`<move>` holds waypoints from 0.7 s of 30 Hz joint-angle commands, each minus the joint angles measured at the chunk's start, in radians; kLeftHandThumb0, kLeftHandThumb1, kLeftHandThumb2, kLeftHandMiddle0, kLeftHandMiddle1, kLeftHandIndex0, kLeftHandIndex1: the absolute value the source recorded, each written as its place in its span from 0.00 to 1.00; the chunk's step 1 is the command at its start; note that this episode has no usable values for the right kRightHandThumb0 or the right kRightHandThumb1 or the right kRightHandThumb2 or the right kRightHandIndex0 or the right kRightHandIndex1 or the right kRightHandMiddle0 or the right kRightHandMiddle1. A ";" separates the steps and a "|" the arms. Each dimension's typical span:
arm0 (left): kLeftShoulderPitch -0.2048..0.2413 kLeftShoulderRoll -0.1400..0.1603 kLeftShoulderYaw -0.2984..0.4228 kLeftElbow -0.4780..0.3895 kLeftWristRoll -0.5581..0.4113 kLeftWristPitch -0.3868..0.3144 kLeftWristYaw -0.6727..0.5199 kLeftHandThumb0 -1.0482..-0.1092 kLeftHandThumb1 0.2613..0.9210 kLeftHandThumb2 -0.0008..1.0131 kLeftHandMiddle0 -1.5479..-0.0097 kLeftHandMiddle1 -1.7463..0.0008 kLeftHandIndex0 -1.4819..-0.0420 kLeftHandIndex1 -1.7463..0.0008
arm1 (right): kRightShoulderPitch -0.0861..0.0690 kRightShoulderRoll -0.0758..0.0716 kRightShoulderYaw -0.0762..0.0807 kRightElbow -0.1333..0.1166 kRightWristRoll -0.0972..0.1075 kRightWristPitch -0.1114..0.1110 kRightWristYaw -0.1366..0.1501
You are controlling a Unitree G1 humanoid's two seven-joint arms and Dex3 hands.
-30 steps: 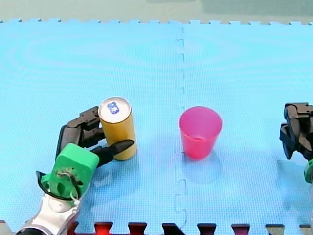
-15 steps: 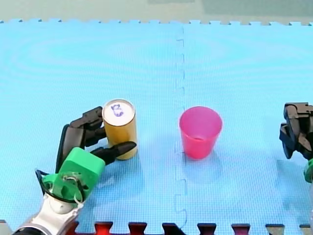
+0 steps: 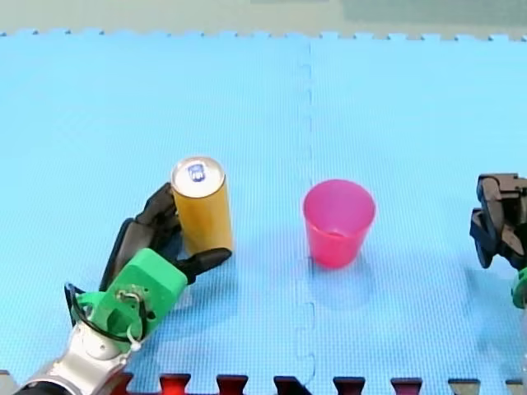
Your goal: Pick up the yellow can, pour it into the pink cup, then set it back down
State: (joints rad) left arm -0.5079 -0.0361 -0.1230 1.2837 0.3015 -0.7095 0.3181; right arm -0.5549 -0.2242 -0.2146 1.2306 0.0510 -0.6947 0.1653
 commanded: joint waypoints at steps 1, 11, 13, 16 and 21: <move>0.001 0.002 0.015 0.001 -0.020 0.006 -0.021 0.00 0.77 0.00 0.85 1.00 0.94 1.00 | 0.000 -0.004 -0.003 0.000 0.003 0.001 0.002; -0.002 -0.010 0.042 0.003 -0.053 0.013 -0.060 0.00 0.77 0.00 0.86 1.00 0.93 1.00 | -0.002 -0.004 -0.007 0.002 0.004 0.004 0.003; -0.001 -0.011 0.045 0.003 -0.056 0.012 -0.067 0.00 0.77 0.00 0.86 1.00 0.94 1.00 | -0.002 -0.005 -0.007 0.002 0.003 0.004 0.002; -0.001 -0.014 0.051 0.003 -0.062 0.012 -0.077 0.00 0.77 0.00 0.86 1.00 0.94 1.00 | -0.002 -0.006 -0.007 0.002 0.004 0.004 0.004; -0.003 -0.016 0.068 0.001 -0.086 0.015 -0.117 0.00 0.74 0.00 0.87 1.00 0.93 1.00 | -0.003 -0.007 -0.008 0.002 0.005 0.006 0.006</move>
State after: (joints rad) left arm -0.5083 -0.0541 -0.0639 1.2836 0.2268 -0.7021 0.2113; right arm -0.5552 -0.2248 -0.2193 1.2320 0.0527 -0.6908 0.1705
